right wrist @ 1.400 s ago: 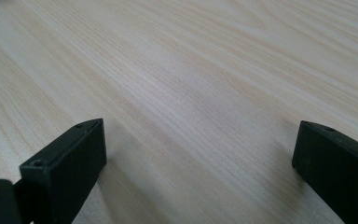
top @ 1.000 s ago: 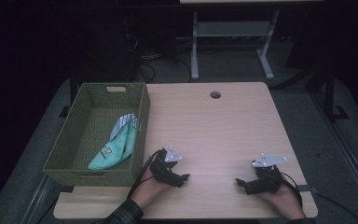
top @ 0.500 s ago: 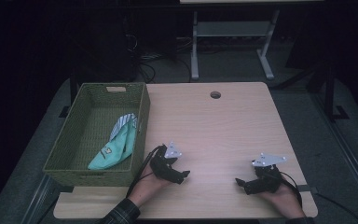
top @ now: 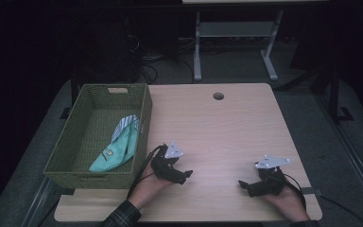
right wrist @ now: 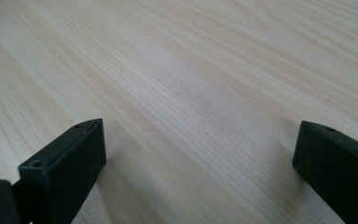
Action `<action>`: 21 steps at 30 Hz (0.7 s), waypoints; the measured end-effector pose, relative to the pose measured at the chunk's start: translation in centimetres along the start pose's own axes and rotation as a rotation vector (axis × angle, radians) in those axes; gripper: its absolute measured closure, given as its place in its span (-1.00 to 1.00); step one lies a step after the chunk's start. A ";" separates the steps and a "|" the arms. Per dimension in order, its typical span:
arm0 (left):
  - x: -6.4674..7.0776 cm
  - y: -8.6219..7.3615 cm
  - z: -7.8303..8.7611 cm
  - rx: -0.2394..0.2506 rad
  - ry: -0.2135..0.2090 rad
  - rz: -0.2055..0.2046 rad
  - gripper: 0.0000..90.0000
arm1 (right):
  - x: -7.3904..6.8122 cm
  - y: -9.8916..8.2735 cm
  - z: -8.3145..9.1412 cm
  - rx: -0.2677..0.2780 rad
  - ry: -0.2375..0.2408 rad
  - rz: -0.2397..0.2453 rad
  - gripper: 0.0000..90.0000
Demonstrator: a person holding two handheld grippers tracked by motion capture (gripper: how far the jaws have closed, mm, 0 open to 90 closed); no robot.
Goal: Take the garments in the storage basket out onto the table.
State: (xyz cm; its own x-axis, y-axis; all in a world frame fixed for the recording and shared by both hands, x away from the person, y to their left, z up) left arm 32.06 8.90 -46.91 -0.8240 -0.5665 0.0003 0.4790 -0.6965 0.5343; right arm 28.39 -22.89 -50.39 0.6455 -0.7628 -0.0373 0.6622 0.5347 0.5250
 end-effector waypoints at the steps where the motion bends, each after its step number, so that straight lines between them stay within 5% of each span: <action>1: 0.0 0.0 0.1 0.003 -0.002 0.003 -0.71 | 0.0 0.0 0.0 0.000 0.000 0.000 -0.95; 21: -0.2 0.8 1.1 0.019 -0.037 0.011 -0.71 | 0.0 0.0 0.0 0.001 0.001 -0.001 -0.95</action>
State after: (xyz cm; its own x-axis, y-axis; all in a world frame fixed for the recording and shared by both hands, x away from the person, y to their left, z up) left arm 32.30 8.91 -45.56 -0.8292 -0.5577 0.0373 0.4829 -0.6814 0.5500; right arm 28.39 -22.89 -50.39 0.6452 -0.7631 -0.0382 0.6622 0.5336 0.5261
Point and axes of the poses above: each handheld gripper's, and its own axes: z roughly backward along the jaws, y roughly out of its top, x roughly to its right, the point moved 3 cm from there along -z, roughly forward along the jaws, and after that the axes turned 13 degrees about -x, right-handed, at the moved point
